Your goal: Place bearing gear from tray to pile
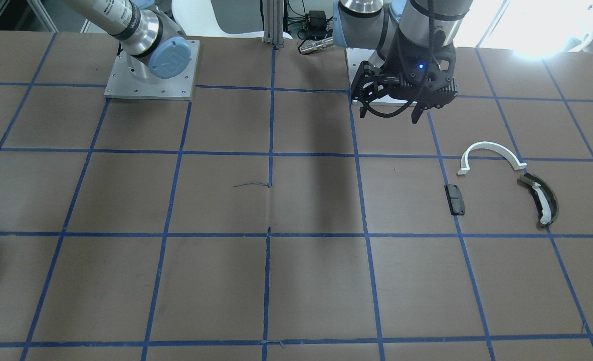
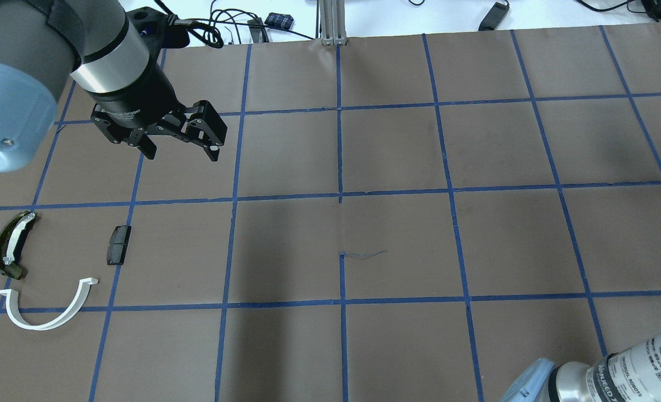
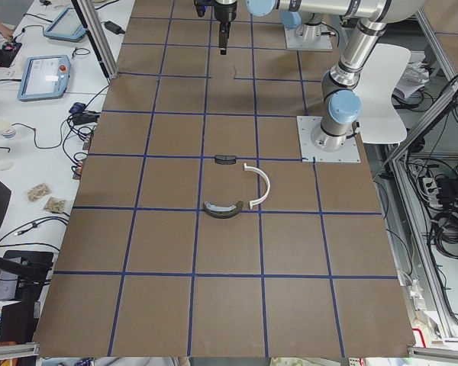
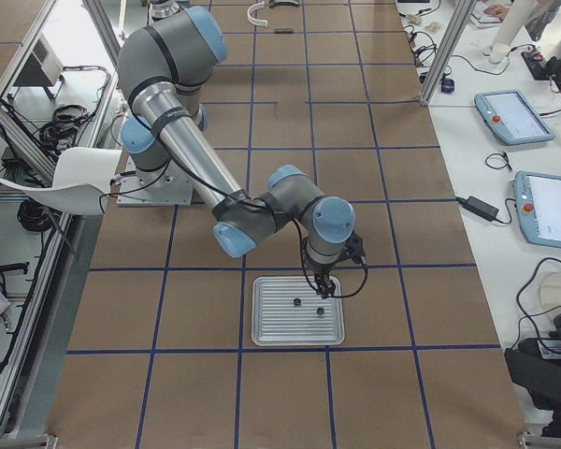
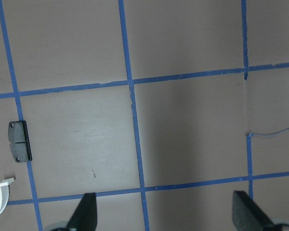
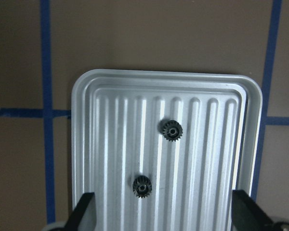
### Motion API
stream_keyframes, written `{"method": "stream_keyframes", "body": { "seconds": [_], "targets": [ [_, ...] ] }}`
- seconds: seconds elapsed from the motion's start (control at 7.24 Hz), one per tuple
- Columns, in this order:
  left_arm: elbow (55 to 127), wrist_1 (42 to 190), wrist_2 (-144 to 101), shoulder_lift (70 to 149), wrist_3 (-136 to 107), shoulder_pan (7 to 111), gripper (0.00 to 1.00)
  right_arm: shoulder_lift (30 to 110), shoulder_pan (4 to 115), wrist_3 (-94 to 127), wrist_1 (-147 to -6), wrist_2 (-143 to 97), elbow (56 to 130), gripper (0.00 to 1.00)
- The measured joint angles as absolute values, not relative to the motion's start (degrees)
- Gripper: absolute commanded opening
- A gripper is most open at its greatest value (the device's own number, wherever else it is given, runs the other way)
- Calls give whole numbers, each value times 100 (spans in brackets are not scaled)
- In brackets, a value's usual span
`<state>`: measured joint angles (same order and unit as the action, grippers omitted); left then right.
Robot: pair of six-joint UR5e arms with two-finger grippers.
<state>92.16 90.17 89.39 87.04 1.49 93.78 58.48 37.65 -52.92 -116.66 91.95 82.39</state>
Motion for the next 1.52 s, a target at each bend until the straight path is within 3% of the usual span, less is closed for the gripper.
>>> {"method": "stream_keyframes", "body": {
  "seconds": [0.41,0.97,1.24,1.38,1.52],
  "targets": [
    [9216,9016,8940,8703,154,9378,100,5506,3737,-4550,-12156,9256,8516,99],
    [9209,9009,8945,8706,164,9371,100,5499,3720,-4326,-12239,9315,8924,79],
    [9212,9009,8947,8696,166,9369,100,5482,3682,-4332,-12250,9443,8944,78],
    [9195,9009,8947,8703,167,9369,100,5472,3650,-4333,-12250,9464,8958,71],
    [9189,9009,8945,8706,167,9369,100,5464,3632,-4331,-12246,9471,8976,57]
  ]
}}
